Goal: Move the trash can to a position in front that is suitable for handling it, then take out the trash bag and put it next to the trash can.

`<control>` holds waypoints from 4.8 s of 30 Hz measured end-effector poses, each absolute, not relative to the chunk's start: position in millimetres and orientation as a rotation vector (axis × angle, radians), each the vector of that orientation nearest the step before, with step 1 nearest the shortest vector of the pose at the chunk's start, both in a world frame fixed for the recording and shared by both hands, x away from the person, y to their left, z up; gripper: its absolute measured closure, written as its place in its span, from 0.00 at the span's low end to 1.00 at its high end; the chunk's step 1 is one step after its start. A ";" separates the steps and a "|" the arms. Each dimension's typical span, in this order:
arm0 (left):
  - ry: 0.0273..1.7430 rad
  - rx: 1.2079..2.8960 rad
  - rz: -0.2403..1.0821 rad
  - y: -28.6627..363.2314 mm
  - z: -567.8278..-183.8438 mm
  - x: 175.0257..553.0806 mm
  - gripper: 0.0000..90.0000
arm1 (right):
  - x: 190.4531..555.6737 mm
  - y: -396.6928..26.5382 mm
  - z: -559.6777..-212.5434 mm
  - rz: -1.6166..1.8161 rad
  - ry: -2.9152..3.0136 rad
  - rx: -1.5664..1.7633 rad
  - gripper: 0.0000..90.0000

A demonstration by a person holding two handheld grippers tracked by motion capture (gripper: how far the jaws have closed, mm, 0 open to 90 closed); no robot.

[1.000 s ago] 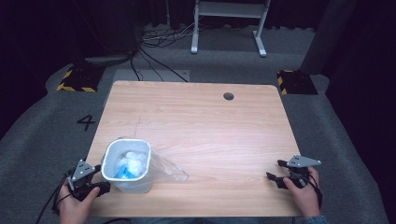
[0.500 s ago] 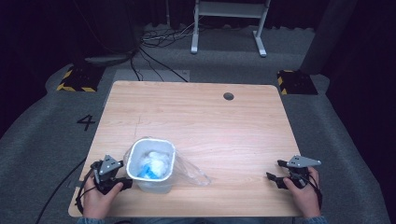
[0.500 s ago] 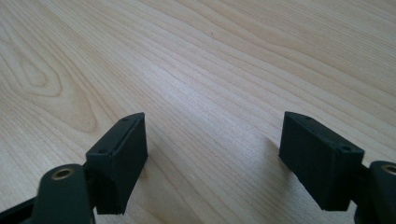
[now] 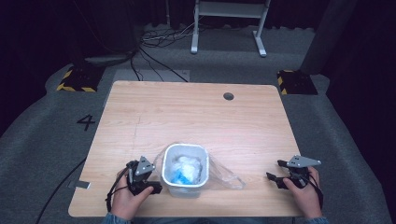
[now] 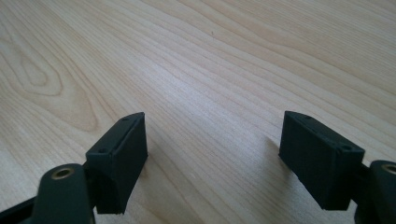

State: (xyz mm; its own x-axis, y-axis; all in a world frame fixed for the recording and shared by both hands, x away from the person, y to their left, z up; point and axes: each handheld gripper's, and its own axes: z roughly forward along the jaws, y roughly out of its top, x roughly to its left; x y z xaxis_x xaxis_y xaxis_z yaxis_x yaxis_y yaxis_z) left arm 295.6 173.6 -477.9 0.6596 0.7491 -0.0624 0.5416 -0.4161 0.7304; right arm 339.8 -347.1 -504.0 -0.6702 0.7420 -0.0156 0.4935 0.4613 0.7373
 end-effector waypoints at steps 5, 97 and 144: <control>0.922 2.152 0.353 148.3 -475.6 298.5 0.32 | 328.7 -330.3 -493.7 1.070 2.386 0.937 0.22; 0.757 2.164 0.467 104.1 -424.6 279.2 0.28 | 265.3 -304.2 -400.1 1.187 2.318 0.793 0.22; 0.438 2.101 0.539 109.1 -362.4 294.9 1.00 | 291.2 -263.3 -349.4 1.343 2.292 0.504 1.00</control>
